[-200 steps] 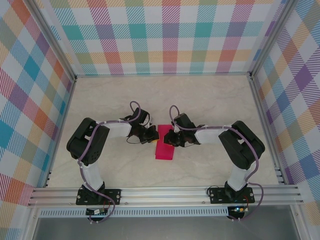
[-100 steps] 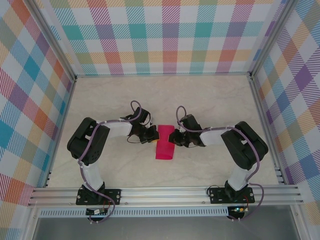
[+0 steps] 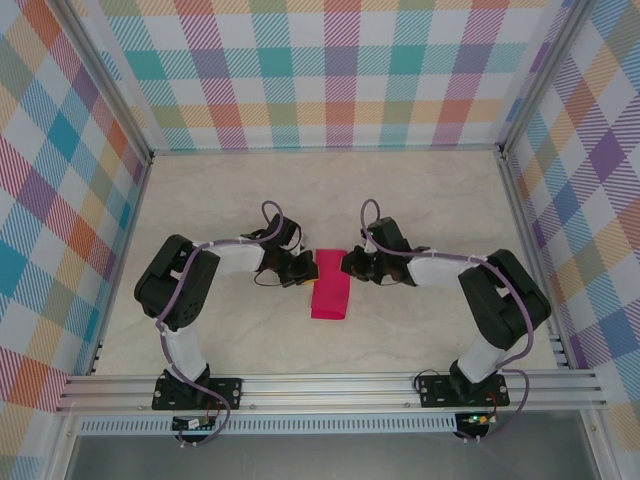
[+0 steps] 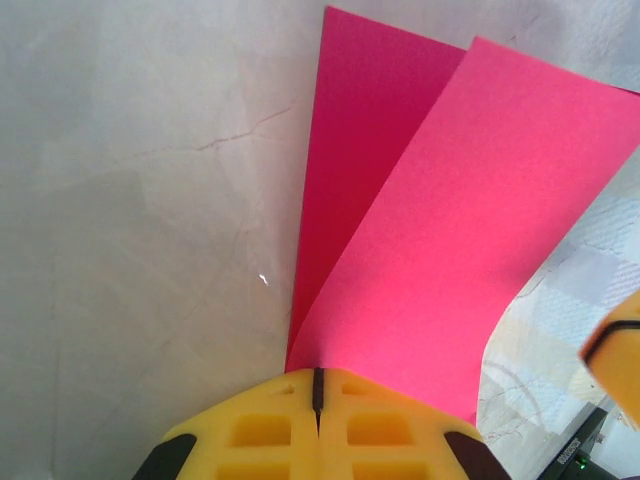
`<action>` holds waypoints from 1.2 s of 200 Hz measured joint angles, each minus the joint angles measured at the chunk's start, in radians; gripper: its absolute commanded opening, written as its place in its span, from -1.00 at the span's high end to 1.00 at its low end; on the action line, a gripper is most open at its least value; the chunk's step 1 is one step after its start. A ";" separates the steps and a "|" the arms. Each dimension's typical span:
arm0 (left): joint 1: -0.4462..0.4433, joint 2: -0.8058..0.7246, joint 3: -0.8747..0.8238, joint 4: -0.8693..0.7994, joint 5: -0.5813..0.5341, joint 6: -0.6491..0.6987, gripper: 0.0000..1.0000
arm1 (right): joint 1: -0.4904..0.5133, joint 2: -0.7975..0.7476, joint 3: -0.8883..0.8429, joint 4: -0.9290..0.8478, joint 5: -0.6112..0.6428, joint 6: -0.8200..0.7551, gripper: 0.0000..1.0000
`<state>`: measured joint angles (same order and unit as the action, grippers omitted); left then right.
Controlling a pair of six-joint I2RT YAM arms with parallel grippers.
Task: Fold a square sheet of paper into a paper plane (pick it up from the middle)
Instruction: Fold the square sheet of paper in half at the center of the table.
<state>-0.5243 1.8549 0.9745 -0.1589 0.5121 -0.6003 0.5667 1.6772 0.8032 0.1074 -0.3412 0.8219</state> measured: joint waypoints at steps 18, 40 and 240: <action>0.000 0.002 0.005 -0.007 0.000 0.000 1.00 | 0.002 0.076 0.066 0.014 -0.036 -0.002 0.76; 0.000 0.002 0.005 -0.008 0.000 0.000 1.00 | 0.003 0.140 0.089 0.004 -0.050 -0.019 0.76; 0.000 0.009 0.019 -0.032 0.000 0.014 1.00 | -0.035 0.126 0.127 -0.008 -0.030 -0.079 0.75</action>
<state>-0.5243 1.8637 0.9932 -0.1905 0.5117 -0.5861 0.5312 1.8030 0.9298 0.0998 -0.3714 0.7425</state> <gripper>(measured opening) 0.044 0.126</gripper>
